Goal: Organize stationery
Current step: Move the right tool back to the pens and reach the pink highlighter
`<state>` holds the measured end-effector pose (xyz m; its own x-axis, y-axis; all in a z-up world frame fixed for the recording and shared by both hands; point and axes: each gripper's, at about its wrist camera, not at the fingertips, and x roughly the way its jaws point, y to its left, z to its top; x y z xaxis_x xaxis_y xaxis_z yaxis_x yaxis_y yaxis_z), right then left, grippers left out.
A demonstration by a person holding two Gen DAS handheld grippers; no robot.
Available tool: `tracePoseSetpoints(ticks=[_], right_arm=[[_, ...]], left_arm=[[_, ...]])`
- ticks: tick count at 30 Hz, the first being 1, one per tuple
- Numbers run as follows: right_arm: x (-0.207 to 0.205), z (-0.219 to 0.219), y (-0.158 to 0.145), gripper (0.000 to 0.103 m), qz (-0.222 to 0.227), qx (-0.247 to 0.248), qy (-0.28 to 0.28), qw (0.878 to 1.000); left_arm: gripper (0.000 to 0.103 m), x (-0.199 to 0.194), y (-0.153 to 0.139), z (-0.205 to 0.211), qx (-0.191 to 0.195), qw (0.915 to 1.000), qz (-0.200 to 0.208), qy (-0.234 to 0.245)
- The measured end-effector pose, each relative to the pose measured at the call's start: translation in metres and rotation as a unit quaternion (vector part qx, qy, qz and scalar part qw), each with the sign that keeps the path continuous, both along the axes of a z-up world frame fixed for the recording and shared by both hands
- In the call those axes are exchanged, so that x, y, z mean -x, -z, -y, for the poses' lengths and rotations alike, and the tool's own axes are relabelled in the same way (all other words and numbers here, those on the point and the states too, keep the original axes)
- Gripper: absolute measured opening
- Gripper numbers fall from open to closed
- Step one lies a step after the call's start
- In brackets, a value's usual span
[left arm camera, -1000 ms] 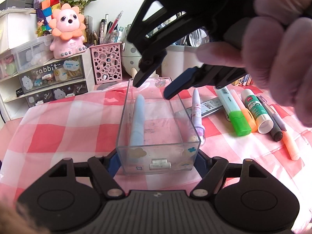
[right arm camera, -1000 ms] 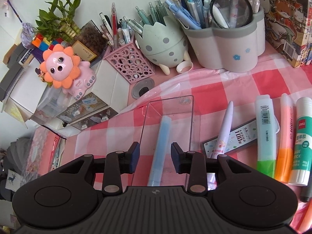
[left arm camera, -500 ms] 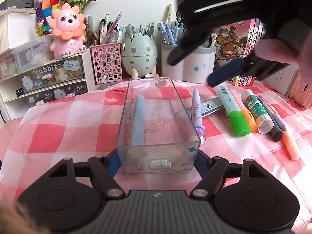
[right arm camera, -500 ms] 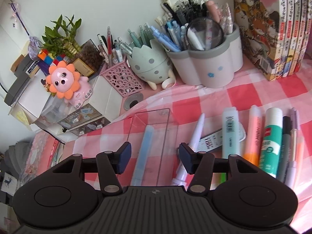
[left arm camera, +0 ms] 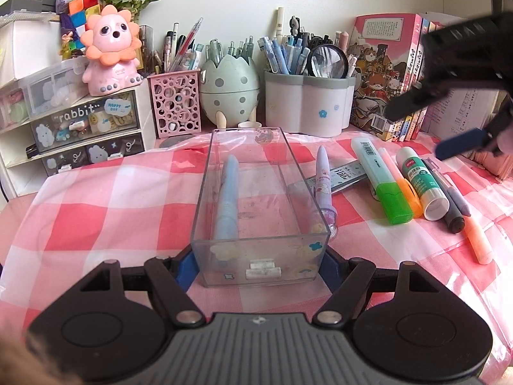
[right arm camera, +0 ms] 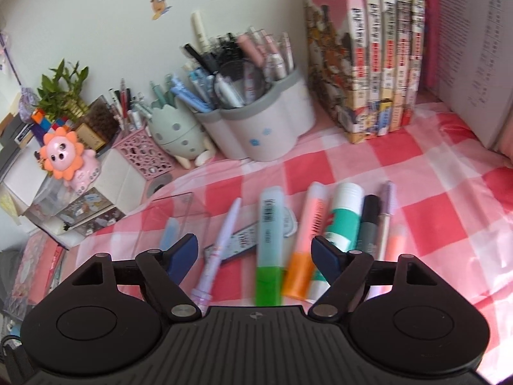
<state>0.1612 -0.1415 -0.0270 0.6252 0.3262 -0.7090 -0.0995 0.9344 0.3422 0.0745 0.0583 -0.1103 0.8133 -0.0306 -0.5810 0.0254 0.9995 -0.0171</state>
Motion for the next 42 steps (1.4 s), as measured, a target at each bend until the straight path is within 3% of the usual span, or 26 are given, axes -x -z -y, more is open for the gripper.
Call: tracePoseSetpoints(ticks=[6, 14, 22, 33, 42], right_arm=[[0.009, 0.021, 0.006, 0.080, 0.012, 0.033, 0.021, 0.999], [0.014, 0.058, 0.022, 0.079, 0.011, 0.034, 0.072, 0.997], [0.010, 0.080, 0.038, 0.047, -0.009, 0.007, 0.100, 0.995], [0.009, 0.084, 0.038, 0.030, -0.008, 0.009, 0.100, 0.995], [0.008, 0.077, 0.040, 0.030, -0.013, 0.043, 0.083, 0.996]], left_arm=[[0.049, 0.000, 0.000, 0.000, 0.000, 1.0000, 0.000, 0.000], [0.049, 0.000, 0.000, 0.000, 0.001, 1.0000, 0.000, 0.000], [0.049, 0.000, 0.000, -0.001, 0.001, 1.0000, 0.000, 0.000], [0.049, 0.001, 0.000, -0.001, 0.001, 1.0000, 0.000, 0.000], [0.049, 0.001, 0.000, -0.001, 0.001, 1.0000, 0.000, 0.001]])
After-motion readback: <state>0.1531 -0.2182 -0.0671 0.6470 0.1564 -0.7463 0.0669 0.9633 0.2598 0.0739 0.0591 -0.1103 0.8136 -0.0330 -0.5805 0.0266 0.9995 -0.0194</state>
